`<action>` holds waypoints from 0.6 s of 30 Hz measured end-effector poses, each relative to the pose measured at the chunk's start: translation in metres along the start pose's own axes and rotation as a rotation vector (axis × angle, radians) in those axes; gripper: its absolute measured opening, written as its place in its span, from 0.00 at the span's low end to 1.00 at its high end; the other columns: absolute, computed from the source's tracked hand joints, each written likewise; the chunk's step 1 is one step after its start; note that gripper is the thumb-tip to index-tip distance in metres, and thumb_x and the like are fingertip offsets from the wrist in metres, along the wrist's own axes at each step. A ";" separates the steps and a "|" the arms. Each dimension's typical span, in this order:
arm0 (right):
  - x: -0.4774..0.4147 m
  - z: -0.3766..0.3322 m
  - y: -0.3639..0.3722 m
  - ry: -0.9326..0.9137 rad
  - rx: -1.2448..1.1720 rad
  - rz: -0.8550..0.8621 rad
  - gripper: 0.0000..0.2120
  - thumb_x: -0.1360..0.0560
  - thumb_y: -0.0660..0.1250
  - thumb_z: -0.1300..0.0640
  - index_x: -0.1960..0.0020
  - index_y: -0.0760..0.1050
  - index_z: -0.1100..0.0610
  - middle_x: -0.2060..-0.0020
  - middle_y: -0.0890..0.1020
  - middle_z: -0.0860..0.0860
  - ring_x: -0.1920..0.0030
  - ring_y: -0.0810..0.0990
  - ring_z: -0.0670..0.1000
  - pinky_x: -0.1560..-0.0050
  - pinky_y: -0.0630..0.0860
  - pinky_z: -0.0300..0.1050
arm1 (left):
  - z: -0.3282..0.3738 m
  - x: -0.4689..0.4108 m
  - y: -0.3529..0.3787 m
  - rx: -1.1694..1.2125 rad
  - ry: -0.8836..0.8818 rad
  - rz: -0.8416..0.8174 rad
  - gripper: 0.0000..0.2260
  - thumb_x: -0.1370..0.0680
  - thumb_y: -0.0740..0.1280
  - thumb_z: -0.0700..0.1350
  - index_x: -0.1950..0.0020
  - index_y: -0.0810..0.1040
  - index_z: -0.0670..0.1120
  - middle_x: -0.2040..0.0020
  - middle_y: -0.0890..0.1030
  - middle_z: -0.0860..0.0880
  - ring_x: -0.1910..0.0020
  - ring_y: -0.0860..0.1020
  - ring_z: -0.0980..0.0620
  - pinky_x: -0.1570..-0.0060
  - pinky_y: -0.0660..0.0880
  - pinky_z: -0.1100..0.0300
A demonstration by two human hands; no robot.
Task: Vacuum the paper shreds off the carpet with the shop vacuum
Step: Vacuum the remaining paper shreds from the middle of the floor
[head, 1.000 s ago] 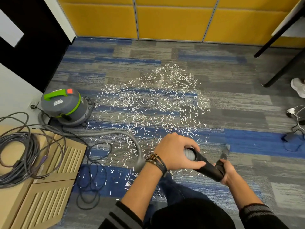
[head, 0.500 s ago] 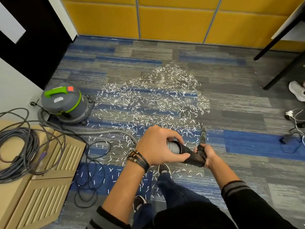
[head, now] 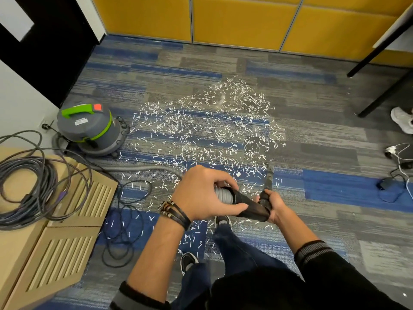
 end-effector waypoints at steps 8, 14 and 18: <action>0.013 0.038 -0.032 -0.008 0.061 0.144 0.10 0.17 0.57 0.54 0.55 0.66 0.57 0.72 0.74 0.55 0.75 0.75 0.53 0.78 0.76 0.46 | -0.029 0.029 0.004 0.063 -0.167 -0.017 0.17 0.37 0.76 0.67 0.55 0.87 0.59 0.61 0.85 0.60 0.57 0.82 0.61 0.50 0.82 0.56; 0.030 0.039 0.002 -0.016 0.074 0.029 0.10 0.17 0.57 0.52 0.52 0.67 0.57 0.68 0.75 0.55 0.71 0.75 0.54 0.74 0.79 0.47 | -0.006 0.037 -0.025 0.004 -0.039 0.024 0.16 0.35 0.78 0.65 0.54 0.88 0.57 0.62 0.85 0.60 0.58 0.82 0.62 0.52 0.81 0.62; 0.034 0.057 0.005 0.005 0.068 0.002 0.10 0.18 0.58 0.50 0.53 0.67 0.57 0.74 0.76 0.55 0.76 0.75 0.53 0.71 0.79 0.44 | -0.003 0.046 -0.031 -0.008 0.020 -0.026 0.17 0.36 0.78 0.66 0.56 0.87 0.57 0.64 0.83 0.60 0.63 0.82 0.60 0.58 0.79 0.62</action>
Point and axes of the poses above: each hand's wrist, its own x-axis away from the middle knuckle, its own y-axis out of the palm, z = x × y, the point moved 4 cm from there along -x, towards the middle knuckle
